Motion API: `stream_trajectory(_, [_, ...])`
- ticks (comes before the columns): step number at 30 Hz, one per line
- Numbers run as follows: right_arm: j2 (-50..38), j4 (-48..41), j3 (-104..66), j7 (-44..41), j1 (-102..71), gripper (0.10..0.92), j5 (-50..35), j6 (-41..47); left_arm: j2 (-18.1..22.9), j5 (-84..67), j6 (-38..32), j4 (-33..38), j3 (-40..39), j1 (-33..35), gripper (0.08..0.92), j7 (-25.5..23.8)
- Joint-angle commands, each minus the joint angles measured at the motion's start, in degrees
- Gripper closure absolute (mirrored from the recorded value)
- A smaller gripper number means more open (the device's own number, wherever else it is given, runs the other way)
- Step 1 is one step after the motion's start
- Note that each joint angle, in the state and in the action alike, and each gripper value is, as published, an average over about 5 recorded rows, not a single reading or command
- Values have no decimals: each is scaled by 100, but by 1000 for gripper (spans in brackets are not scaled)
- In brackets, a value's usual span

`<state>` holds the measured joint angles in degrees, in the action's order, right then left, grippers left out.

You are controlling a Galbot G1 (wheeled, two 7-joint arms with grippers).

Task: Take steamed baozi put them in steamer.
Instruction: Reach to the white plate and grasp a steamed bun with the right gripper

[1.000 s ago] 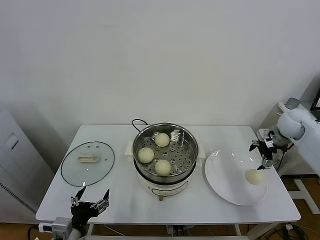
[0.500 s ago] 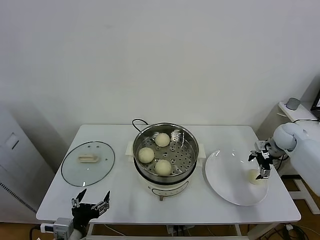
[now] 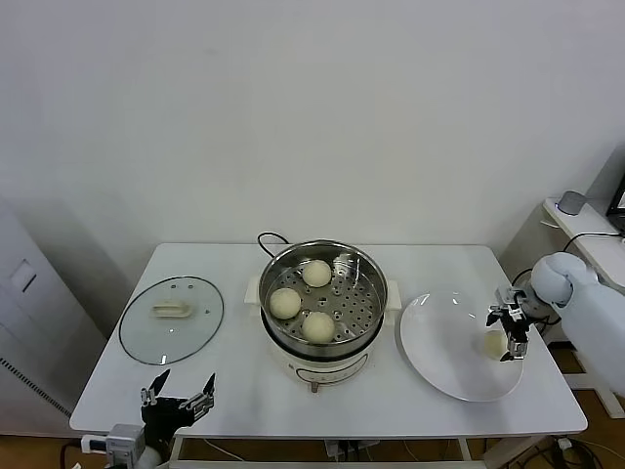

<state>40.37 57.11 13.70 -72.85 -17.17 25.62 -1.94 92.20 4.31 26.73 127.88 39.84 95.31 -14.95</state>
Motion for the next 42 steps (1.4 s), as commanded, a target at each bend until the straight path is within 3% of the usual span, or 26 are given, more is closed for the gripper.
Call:
stream_trajectory(1, [156, -133, -111, 128, -67, 203, 307, -88, 280, -2, -11, -8, 2, 17, 177, 3])
stream_trajectory(28, [192, -274, -177, 183, -107, 210, 305, 45, 280, 5, -25, -57, -15, 7, 177, 15])
stream_trajectory(42, [-102, 66, -90, 46, 12, 532, -48, 272, 280, 52, -12, -107, -32, -63, 177, 22])
